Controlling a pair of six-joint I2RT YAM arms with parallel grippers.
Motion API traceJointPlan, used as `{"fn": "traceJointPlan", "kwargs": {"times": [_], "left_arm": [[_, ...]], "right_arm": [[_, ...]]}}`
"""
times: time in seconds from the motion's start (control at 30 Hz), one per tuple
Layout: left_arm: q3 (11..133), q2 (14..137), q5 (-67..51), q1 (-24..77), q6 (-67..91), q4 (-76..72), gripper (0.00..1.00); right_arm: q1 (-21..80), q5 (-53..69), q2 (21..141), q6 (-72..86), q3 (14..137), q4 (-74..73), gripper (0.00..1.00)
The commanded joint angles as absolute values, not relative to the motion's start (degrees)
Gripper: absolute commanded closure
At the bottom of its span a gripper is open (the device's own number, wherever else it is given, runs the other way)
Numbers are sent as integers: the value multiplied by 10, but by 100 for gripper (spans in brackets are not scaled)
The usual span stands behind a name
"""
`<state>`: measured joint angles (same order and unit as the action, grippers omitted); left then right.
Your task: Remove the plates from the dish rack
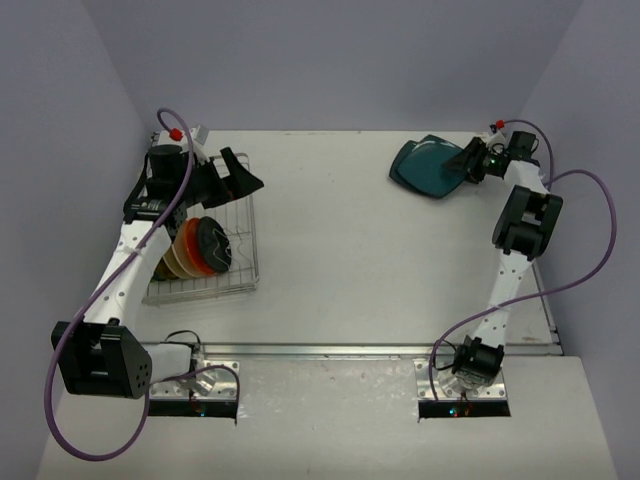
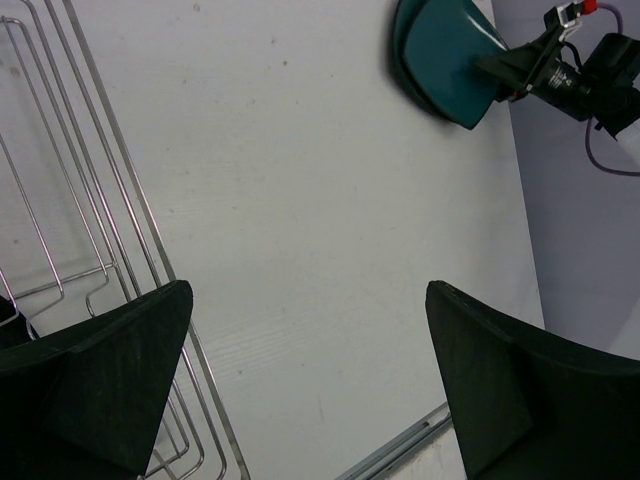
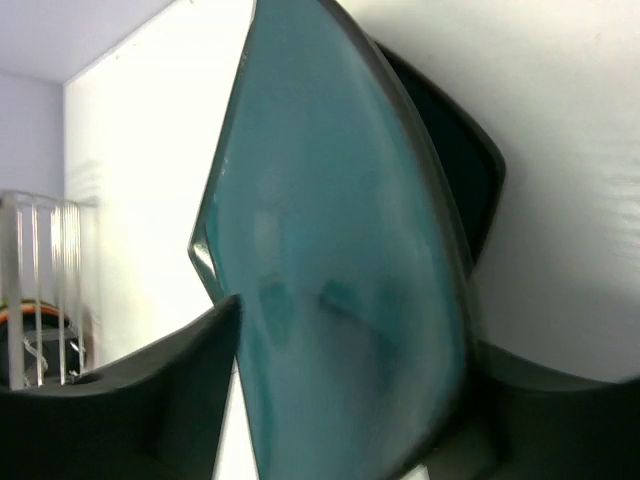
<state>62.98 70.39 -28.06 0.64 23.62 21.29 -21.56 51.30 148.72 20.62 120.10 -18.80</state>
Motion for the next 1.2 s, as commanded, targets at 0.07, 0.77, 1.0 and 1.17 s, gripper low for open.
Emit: {"fn": "traceJointPlan", "kwargs": {"times": [0.07, 0.77, 1.0, 1.17], "left_arm": [[624, 689, -292, 0, 230, 196, 0], [619, 692, -287, -16, 221, 198, 0], [619, 684, -274, -17, 204, 209, 0], [617, 679, -254, -17, 187, 217, 0]], "right_arm": [[-218, 337, 1441, 134, 1233, -231, 23], [-173, 264, 1445, 78, 1229, -190, 8], [-144, 280, 1452, 66, 1238, -153, 7], [-136, 282, 1453, 49, 1235, -131, 7]]}}
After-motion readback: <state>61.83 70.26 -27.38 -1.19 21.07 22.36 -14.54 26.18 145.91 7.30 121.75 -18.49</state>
